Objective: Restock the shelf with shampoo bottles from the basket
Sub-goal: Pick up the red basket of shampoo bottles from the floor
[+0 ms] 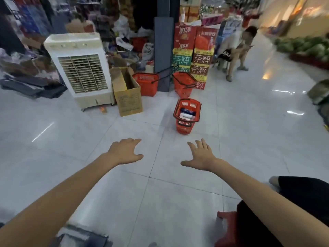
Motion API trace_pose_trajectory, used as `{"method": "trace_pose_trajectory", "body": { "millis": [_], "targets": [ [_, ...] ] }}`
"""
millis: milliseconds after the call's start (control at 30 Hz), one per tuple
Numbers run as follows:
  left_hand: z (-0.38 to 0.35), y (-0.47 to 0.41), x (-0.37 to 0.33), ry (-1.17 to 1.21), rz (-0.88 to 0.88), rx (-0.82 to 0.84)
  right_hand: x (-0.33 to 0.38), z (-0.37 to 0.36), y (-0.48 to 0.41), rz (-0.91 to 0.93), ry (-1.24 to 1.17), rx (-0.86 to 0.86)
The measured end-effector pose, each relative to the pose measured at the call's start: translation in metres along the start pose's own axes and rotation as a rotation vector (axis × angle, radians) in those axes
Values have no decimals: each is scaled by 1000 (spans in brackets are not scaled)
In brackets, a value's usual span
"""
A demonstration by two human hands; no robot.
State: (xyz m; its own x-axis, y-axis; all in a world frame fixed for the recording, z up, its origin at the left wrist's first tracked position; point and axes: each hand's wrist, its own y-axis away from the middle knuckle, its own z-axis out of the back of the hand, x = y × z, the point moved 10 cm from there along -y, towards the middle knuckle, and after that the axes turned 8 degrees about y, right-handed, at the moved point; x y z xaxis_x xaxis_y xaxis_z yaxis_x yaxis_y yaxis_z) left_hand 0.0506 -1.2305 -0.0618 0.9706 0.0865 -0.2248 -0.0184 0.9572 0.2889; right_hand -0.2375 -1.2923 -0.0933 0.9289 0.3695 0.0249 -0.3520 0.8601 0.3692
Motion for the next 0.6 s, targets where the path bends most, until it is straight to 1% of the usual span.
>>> {"method": "trace_pose_trajectory", "body": {
  "millis": [133,300,467,600],
  "targets": [
    [26,-86,-20,-19,-63,21,-50,25,-40,-83,-47,-15],
    [45,-190,-74,-33,-131,12,-133,40,-95,-194,-115,-23],
    [57,-296,-135,-79,-172,-17,-219,41,-161,-219,-121,-9],
    [73,-368,-174,-126,-145,3,-294,66,-215,-232,-153,-13]
  ]
}}
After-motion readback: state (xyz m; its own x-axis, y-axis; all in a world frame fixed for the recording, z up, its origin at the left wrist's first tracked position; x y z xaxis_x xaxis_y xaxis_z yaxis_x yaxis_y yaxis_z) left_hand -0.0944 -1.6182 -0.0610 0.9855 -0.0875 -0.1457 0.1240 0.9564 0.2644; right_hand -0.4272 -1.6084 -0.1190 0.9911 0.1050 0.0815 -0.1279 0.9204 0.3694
